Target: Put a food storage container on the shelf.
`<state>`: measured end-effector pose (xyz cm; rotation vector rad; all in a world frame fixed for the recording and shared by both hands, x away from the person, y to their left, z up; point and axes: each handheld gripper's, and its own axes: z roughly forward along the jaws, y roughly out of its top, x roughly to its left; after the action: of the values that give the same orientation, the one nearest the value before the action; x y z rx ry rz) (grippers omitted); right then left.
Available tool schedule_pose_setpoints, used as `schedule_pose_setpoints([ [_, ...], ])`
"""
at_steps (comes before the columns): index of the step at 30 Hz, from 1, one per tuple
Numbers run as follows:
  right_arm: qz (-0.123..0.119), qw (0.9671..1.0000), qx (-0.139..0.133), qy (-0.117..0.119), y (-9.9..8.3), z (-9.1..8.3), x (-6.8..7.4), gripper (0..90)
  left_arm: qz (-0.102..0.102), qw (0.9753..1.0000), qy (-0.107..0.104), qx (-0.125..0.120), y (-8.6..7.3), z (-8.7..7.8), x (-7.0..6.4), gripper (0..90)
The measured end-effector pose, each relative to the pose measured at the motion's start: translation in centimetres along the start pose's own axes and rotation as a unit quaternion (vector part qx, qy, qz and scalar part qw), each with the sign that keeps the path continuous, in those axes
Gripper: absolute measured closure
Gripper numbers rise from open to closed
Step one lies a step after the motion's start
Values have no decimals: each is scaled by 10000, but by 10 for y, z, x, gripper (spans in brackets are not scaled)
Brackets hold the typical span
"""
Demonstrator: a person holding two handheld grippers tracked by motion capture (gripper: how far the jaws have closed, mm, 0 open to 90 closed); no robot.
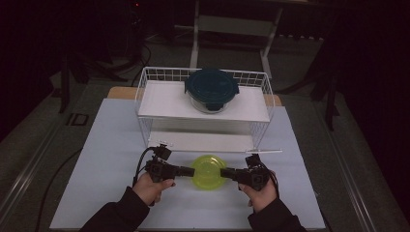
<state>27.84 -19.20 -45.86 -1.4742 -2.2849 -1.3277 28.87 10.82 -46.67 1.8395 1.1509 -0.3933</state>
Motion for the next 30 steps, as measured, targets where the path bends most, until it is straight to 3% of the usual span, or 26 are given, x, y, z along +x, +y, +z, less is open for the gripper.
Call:
schedule_pose_setpoints([
  [30, -532, 9974, -479, -36, 42, -46, 44, 805, 417, 9982, -125, -415, 35, -48, -47, 809],
])
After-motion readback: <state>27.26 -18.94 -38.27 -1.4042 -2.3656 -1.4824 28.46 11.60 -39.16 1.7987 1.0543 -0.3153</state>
